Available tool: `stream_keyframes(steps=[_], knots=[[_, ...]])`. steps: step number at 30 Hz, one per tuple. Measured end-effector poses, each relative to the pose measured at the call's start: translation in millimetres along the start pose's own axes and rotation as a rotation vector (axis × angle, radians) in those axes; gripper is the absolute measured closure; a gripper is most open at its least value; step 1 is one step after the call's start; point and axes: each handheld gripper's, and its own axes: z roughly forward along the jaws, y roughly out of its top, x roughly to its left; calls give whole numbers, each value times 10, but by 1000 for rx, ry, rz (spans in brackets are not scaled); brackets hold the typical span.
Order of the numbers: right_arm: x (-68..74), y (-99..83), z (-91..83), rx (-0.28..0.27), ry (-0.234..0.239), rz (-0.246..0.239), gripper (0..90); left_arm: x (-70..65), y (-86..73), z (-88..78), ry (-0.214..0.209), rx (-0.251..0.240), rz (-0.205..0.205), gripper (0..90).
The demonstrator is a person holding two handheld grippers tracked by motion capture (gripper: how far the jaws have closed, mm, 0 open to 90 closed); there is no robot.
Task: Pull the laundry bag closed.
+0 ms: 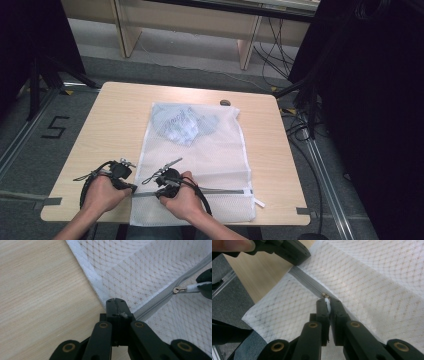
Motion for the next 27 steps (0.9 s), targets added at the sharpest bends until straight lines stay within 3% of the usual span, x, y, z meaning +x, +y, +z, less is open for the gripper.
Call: stream_keyframes(steps=[2,5,7,16,18,19,23,26,27], knots=[[-12,-11,-22,6,1,21,871,6,2,0,0,0,6,899],[-30,-15,-36,8,-3,13,871,17,4,0,3,-1,23,899],[-41,-18,-43,3,-4,6,872,0,-1,0,0,0,0,899],[-57,-35,-76,13,-24,0,871,3,-1,1,1,-2,4,899],[-68,-42,-89,15,-25,16,871,3,2,-6,5,5,11,899],[-81,-45,-94,10,-20,7,871,23,8,-5,4,5,39,899],[-96,-61,-115,14,-20,20,871,2,-2,0,1,-3,4,899],[-113,-71,-125,16,-24,14,871,26,5,3,-4,-3,37,899],[-110,-74,-132,22,-14,32,871,19,3,-1,4,-3,30,899]])
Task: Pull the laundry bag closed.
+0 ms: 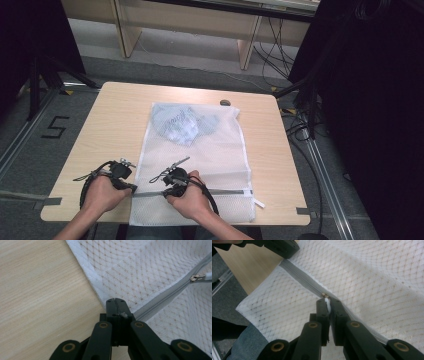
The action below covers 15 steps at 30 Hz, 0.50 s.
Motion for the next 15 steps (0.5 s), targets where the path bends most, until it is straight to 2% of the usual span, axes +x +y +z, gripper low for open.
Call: stream_keyframes(steps=[1,2,4,6,7,9,10,11,13,15], knots=[[-6,-2,-4,2,-3,0,871,0,0,0,0,0,0,899],[-15,-3,-8,-5,-7,-13,871,-21,-6,0,-4,0,-30,899],[-11,-8,-21,1,-9,10,871,-19,-6,0,-3,0,-27,899],[-27,-11,-32,0,-6,4,871,-1,1,0,-3,2,-1,899],[-27,-11,-32,0,-6,4,871,-1,1,0,-3,2,-1,899],[-35,-16,-44,3,-8,8,871,-21,-4,-4,-1,6,-28,899],[-34,-19,-45,10,-9,19,871,-19,-3,-4,-1,5,-26,899],[-50,-20,-42,5,-12,-2,871,-19,-3,-3,-1,4,-27,899],[-50,-22,-43,4,-12,1,871,-19,-5,-2,-2,3,-28,899],[-48,-31,-52,7,-7,18,871,-20,-5,-3,-2,3,-28,899]])
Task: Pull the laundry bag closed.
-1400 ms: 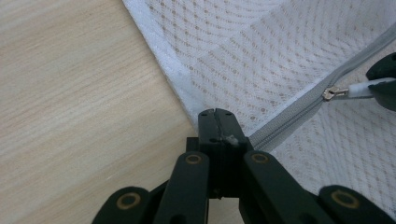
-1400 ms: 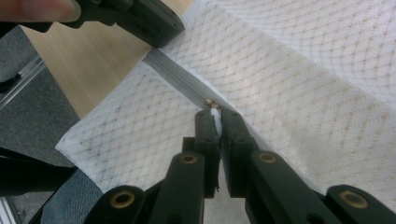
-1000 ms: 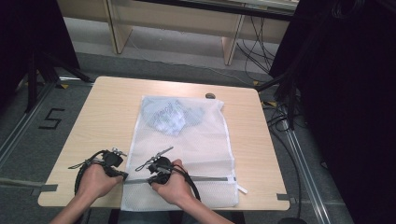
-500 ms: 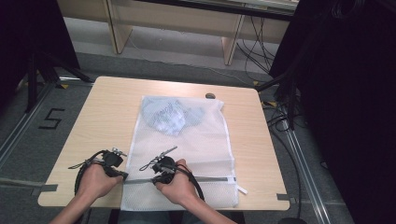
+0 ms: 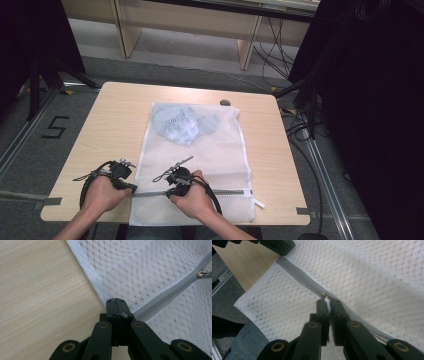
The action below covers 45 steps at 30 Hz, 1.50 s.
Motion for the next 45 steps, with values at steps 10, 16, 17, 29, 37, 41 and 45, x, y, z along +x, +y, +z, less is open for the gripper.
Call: stream_keyframes(steps=[10,16,17,29,37,41,45], knots=[[-44,-36,-20,-2,-1,-5,871,24,9,3,-4,2,35,899],[-74,-61,-50,1,-5,3,871,4,2,-1,0,2,10,899],[-86,-69,-60,-1,-10,0,871,18,6,-1,2,1,30,899],[-151,-128,-120,5,-16,16,871,24,5,8,-7,-7,34,899],[-188,-159,-141,12,-22,20,871,25,6,6,-3,-4,34,899],[-209,-178,-153,10,-26,37,871,24,8,3,-4,2,35,899],[-230,-187,-168,14,-36,19,871,23,8,3,-3,2,36,899]])
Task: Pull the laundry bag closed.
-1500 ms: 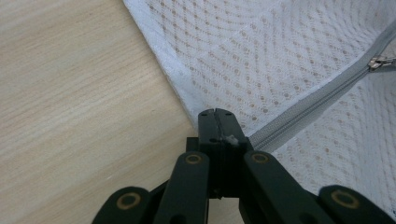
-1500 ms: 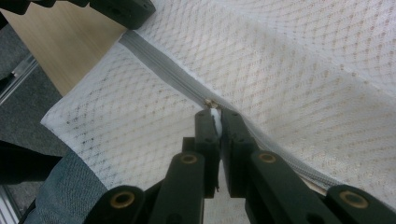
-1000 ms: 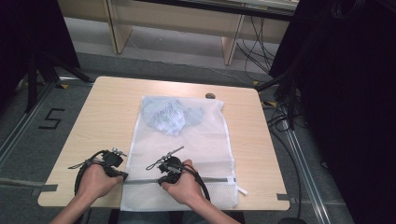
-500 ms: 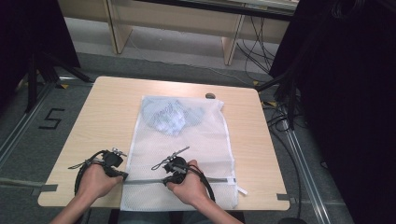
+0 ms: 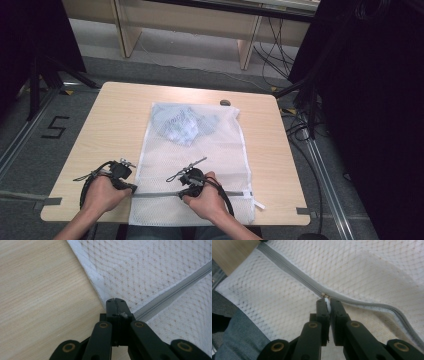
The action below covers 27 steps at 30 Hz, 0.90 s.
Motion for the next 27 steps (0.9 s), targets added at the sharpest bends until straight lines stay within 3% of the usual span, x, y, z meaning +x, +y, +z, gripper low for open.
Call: stream_keyframes(steps=[6,9,12,13,17,19,20,21,23,24,27], knots=[[-40,-33,-39,6,-7,36,870,1,1,0,-1,1,-2,899],[-72,-43,-46,8,-5,26,871,-11,-5,-1,6,-4,-17,899],[-95,-54,-59,7,-10,33,871,1,-1,4,-3,-5,-2,899],[-93,-62,-83,18,-16,66,871,1,-3,5,-3,-6,-3,899],[-139,-80,-92,-4,-14,39,871,1,-3,5,-3,-6,-3,899],[-151,-91,-108,6,-15,55,871,2,-3,6,-4,-8,-3,899],[-168,-96,-108,-3,-19,46,870,-23,-10,3,2,-9,-37,899],[-163,-105,-113,-3,-16,65,870,-26,-11,2,2,-9,-40,899],[-166,-109,-122,9,-16,73,870,-23,-10,1,3,-7,-35,899],[-183,-117,-130,-2,-16,56,870,0,-3,5,-3,-6,-5,899],[-202,-128,-146,5,-22,55,870,1,-4,6,-3,-10,-5,899]])
